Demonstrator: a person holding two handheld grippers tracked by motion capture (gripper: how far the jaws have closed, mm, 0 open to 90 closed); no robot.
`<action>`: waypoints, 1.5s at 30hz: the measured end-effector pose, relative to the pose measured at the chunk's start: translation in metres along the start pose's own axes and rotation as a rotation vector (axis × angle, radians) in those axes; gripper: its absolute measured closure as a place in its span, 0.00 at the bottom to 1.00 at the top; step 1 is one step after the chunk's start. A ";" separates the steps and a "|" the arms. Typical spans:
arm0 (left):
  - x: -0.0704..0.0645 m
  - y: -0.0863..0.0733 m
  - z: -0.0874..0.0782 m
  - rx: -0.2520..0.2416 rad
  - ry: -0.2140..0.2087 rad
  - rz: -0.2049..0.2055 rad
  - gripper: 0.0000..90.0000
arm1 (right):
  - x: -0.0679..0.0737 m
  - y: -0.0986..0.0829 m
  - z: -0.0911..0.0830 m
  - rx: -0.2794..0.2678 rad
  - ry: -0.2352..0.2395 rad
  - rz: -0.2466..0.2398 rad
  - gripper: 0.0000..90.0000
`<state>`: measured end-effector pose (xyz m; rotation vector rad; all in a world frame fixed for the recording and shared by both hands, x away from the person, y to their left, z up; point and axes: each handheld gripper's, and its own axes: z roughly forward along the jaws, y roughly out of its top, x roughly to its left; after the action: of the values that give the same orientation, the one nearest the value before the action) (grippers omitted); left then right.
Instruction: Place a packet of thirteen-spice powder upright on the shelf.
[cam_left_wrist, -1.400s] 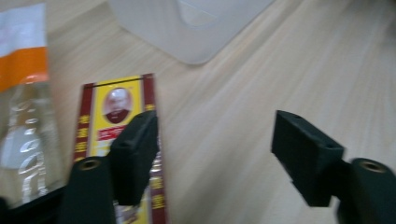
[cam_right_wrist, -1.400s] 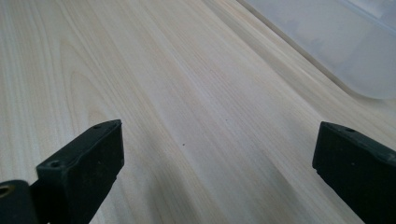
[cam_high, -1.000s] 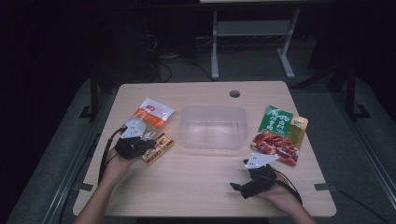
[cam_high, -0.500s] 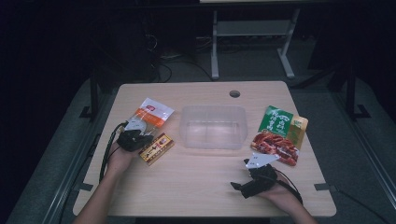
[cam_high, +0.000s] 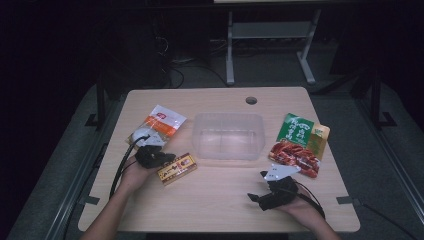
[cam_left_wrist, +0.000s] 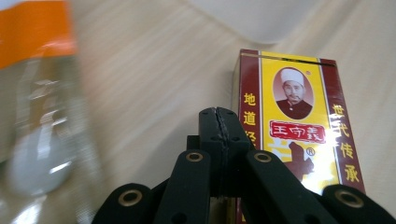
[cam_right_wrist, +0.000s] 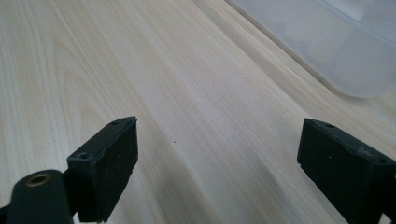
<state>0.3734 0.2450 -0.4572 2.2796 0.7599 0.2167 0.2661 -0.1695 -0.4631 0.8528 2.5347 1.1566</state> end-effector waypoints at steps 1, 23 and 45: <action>-0.003 0.001 0.001 0.009 -0.012 0.012 1.00 | 0.000 0.000 0.000 0.000 -0.001 -0.001 0.13; -0.024 0.006 -0.008 -0.030 -0.088 0.052 1.00 | 0.000 0.000 -0.001 0.002 0.000 -0.006 0.14; -0.033 -0.043 -0.054 0.017 -0.028 -0.040 0.99 | 0.001 0.000 -0.001 0.006 -0.002 -0.011 0.14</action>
<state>0.3070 0.2817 -0.4448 2.2770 0.7946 0.1604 0.2655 -0.1692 -0.4624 0.8395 2.5394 1.1454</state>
